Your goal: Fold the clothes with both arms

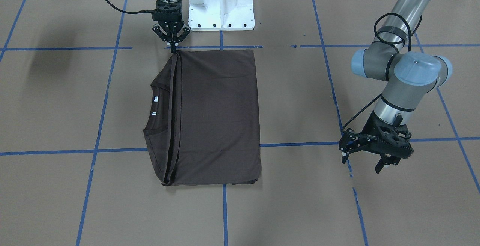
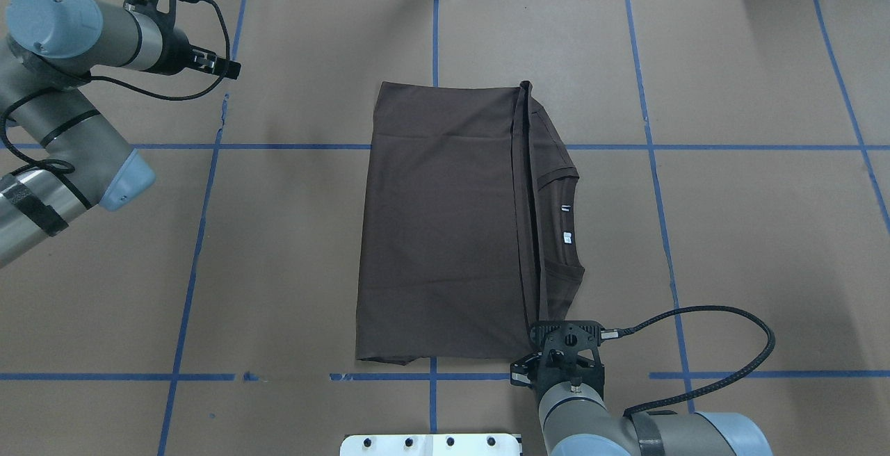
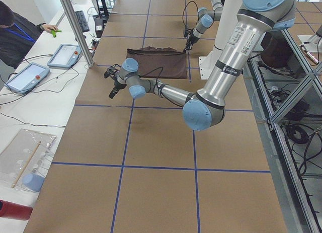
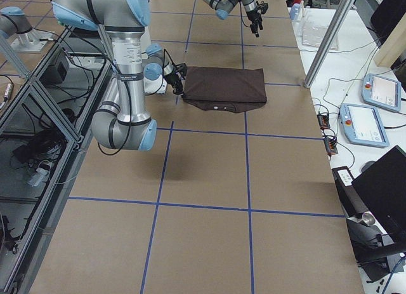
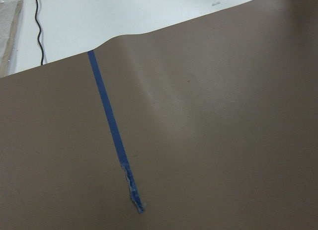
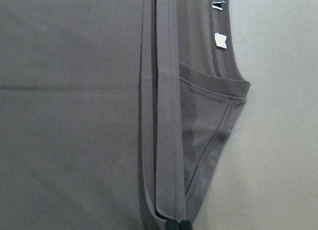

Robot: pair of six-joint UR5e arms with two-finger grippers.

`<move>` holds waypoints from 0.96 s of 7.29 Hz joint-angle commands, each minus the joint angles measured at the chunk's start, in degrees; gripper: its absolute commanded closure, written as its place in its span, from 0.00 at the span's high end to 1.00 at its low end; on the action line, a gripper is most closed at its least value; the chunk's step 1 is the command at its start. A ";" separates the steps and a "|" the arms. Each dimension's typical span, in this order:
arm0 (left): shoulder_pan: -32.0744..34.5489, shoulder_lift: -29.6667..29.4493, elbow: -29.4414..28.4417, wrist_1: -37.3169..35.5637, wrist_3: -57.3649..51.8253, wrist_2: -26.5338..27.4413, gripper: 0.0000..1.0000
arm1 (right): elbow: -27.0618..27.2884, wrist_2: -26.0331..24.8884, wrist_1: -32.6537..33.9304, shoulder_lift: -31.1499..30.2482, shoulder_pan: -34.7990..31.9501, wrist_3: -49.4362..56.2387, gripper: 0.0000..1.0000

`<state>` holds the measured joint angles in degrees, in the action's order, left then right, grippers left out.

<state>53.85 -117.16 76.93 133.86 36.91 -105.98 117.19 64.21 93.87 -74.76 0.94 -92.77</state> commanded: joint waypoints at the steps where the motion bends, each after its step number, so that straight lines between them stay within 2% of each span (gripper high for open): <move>1: -0.06 0.00 -0.12 0.00 0.00 -0.02 1.00 | 0.06 -0.14 0.00 -0.64 0.29 -1.36 0.15; 2: -0.06 0.00 -0.12 0.00 0.00 0.07 1.00 | 0.14 -0.05 0.00 -0.73 0.21 -1.28 0.75; 3: -0.06 0.00 -0.12 0.00 0.00 -0.02 1.00 | 1.97 0.38 0.00 -0.74 0.12 -0.67 1.00; 4: -0.06 0.00 -0.12 0.00 0.00 -0.02 1.00 | 4.34 1.09 0.09 -0.74 -0.49 0.38 1.00; 5: -0.06 0.00 -0.12 0.00 0.00 -0.02 1.00 | 4.97 3.96 0.09 -0.30 -1.98 5.70 1.00; 7: -0.06 0.00 -0.03 0.00 0.00 -0.02 1.00 | 4.28 7.93 0.09 0.14 -6.28 15.99 1.00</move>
<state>53.79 -117.16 76.83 133.86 36.91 -106.00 121.55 69.54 93.95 -74.86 -2.92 -83.08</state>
